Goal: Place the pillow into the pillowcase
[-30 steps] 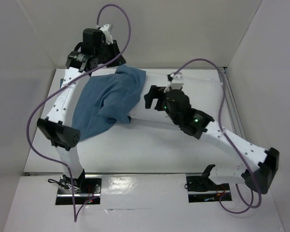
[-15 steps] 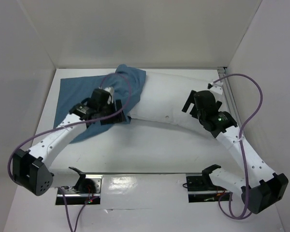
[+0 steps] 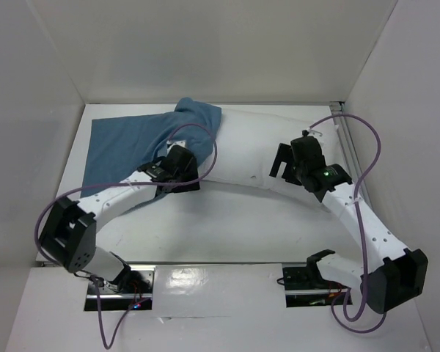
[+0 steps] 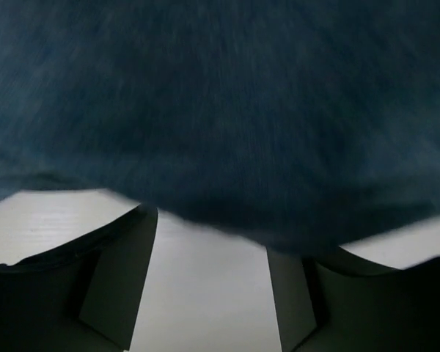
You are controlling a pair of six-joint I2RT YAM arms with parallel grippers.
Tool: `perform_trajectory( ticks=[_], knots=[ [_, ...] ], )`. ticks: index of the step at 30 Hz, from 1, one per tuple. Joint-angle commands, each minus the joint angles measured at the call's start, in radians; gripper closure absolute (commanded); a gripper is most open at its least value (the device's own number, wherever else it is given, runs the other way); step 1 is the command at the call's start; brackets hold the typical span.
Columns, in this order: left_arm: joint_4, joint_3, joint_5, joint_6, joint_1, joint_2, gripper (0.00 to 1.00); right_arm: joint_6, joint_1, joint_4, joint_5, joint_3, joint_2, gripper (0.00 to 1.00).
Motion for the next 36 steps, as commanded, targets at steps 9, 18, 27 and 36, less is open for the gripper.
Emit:
perform_trajectory(
  ticks=[9,18,27,36],
  knots=[
    [-0.026,0.168,-0.223,-0.016,0.015,0.164,0.81,-0.026,-0.014,0.135,-0.004,-0.048,0.120,0.10],
    [-0.015,0.325,0.048,0.099,-0.011,0.183,1.00,-0.076,-0.014,0.250,-0.053,-0.039,0.212,1.00],
    [-0.225,1.217,0.380,0.224,-0.015,0.481,1.00,-0.129,-0.054,0.308,-0.216,0.410,0.333,1.00],
    [-0.046,0.890,0.694,0.118,0.030,0.438,1.00,-0.066,0.068,0.327,-0.236,0.250,0.234,1.00]
  ],
)
